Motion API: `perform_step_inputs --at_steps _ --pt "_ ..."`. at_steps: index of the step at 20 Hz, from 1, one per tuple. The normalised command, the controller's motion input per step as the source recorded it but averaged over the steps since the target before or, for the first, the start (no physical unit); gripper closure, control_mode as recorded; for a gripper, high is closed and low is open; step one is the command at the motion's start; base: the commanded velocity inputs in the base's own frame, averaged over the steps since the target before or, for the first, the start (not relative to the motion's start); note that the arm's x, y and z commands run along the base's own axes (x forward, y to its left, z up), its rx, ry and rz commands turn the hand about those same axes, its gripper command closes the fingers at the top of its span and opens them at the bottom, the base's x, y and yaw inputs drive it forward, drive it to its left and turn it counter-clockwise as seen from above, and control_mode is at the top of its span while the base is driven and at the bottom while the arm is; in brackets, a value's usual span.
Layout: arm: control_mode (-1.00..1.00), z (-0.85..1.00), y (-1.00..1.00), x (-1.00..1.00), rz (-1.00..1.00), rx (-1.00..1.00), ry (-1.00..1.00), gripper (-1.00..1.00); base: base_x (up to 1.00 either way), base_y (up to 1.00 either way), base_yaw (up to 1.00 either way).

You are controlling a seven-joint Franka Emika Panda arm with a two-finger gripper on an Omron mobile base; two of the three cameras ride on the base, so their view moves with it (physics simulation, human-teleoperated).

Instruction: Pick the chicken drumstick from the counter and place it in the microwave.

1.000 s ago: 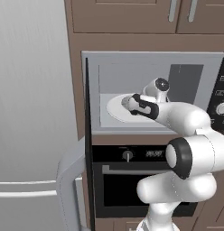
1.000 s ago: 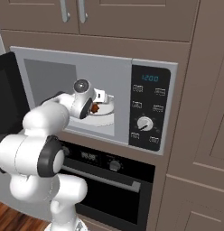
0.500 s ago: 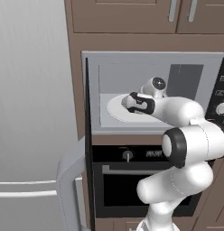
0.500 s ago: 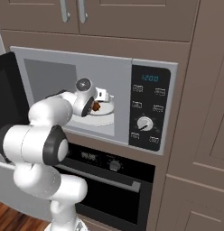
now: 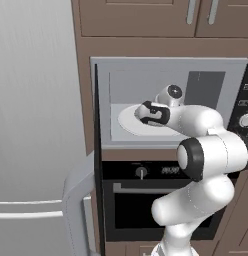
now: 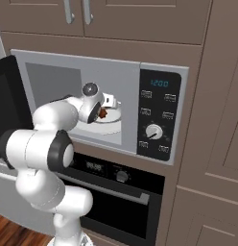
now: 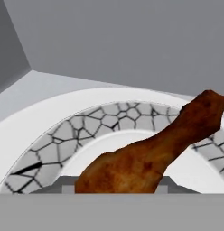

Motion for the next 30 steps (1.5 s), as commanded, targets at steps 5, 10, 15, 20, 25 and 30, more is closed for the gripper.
perform_step_inputs --at_steps 5,10,15,20,25,30 --pt "-1.00 -0.18 -0.01 0.04 0.00 0.00 0.00 1.00 0.00 0.00 0.00" --pt "-1.00 -0.09 0.00 0.00 0.00 0.00 0.00 -1.00 0.00 0.00 0.00" --pt "-1.00 0.00 0.00 -0.01 0.00 0.00 -0.01 -1.00 0.00 0.00 0.00" --pt "-1.00 0.00 -0.02 0.00 0.00 0.00 0.00 -1.00 0.00 0.00 0.00" --pt "-1.00 0.21 -0.12 -0.60 0.00 0.00 0.00 -1.00 0.00 0.00 0.00" --pt "-1.00 0.34 0.00 -1.00 -0.02 0.00 0.00 -1.00 0.00 0.00 0.00"
